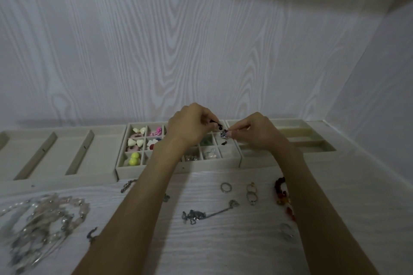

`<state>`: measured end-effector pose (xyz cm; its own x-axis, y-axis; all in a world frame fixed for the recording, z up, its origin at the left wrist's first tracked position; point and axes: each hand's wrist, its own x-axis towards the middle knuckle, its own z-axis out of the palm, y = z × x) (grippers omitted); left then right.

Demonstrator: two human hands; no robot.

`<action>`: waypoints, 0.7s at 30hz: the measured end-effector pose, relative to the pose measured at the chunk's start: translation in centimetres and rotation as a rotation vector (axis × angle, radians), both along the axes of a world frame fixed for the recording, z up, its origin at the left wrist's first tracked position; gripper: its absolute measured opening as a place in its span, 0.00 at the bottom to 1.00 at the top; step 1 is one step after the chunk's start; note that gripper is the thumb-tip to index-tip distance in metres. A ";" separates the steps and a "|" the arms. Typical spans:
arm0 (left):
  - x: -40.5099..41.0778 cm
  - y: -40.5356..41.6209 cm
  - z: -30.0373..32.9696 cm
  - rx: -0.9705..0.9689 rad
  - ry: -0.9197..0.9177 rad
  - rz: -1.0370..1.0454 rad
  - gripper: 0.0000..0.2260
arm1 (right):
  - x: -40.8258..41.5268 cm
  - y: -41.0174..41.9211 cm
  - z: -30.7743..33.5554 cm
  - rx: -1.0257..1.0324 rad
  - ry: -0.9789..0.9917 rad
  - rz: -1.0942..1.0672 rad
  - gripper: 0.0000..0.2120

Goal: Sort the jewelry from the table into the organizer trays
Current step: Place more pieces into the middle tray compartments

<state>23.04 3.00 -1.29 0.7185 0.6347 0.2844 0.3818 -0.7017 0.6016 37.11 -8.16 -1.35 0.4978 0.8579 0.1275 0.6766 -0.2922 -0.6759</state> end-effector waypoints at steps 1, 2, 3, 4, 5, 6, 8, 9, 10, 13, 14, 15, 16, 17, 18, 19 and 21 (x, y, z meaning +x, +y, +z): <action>0.0 -0.1 0.0 0.012 0.004 0.002 0.05 | 0.0 0.1 -0.1 -0.030 -0.023 0.010 0.04; 0.1 -0.2 0.1 0.028 0.001 0.010 0.06 | 0.0 0.2 -0.1 -0.057 -0.050 0.018 0.06; 0.1 -0.3 0.1 0.045 -0.008 0.021 0.06 | -0.1 0.3 -0.2 -0.069 -0.075 0.017 0.07; 0.0 -0.3 0.2 0.063 -0.020 0.032 0.07 | -0.2 0.3 -0.2 -0.063 -0.097 0.004 0.08; 0.0 -0.3 0.4 0.077 -0.034 0.039 0.07 | -0.3 0.4 -0.1 -0.039 -0.118 -0.021 0.09; -0.1 -0.3 0.6 0.088 -0.045 0.043 0.07 | -0.4 0.4 0.0 -0.002 -0.135 -0.049 0.09; -0.3 -0.3 1.1 0.092 -0.051 0.038 0.07 | -0.3 0.3 0.2 0.078 -0.122 -0.073 0.08; -0.3 -0.3 1.3 0.086 -0.040 0.030 0.07 | -0.3 0.2 0.3 0.106 -0.102 -0.073 0.07; -0.4 -0.3 1.5 0.076 -0.022 0.020 0.06 | -0.2 0.2 0.4 0.121 -0.085 -0.073 0.06; -0.3 -0.4 1.5 0.070 0.034 0.017 0.05 | -0.2 0.0 0.5 0.123 -0.088 -0.081 0.06; -0.2 -0.4 1.4 0.075 0.047 0.022 0.05 | -0.3 0.0 0.5 0.114 -0.094 -0.090 0.06; -0.2 -0.4 1.3 0.076 0.057 0.027 0.05 | -0.3 0.0 0.5 0.103 -0.100 -0.094 0.06; -0.2 -0.5 1.2 0.075 0.060 0.030 0.06 | -0.3 0.0 0.4 0.089 -0.105 -0.094 0.05; -0.2 -0.5 1.1 0.073 0.059 0.034 0.06 | -0.3 0.0 0.3 0.071 -0.110 -0.086 0.05; -0.1 -0.6 0.9 0.071 0.054 0.043 0.07 | -0.2 0.0 0.2 0.050 -0.113 -0.078 0.04; -0.1 -0.6 0.7 0.066 0.043 0.055 0.07 | -0.2 0.0 0.1 0.031 -0.113 -0.071 0.04; 0.0 -0.7 0.3 0.051 0.019 0.083 0.06 | -0.2 0.1 0.0 -0.002 -0.115 -0.063 0.04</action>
